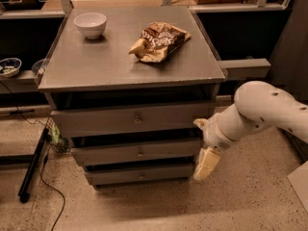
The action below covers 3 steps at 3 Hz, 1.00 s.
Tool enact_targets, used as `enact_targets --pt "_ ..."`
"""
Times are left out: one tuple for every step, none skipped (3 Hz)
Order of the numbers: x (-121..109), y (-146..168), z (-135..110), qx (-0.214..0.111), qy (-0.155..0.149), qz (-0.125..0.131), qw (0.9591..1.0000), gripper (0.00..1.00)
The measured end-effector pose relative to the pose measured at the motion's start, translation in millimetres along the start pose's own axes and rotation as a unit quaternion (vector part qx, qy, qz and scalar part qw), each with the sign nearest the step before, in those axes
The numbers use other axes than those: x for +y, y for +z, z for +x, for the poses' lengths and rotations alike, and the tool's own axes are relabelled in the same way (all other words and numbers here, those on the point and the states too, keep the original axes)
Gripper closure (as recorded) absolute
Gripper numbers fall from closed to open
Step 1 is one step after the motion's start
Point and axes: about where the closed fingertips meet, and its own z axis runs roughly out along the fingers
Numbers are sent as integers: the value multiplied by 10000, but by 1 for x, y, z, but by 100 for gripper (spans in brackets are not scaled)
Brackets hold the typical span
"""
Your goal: Open middle drawer
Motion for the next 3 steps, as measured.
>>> enact_targets --pt "-7 19 -1 -53 -15 -70 10000 0" --pt "-15 55 -7 42 -71 -251 9997 0" --pt "-15 55 -7 41 -72 -252 9996 0"
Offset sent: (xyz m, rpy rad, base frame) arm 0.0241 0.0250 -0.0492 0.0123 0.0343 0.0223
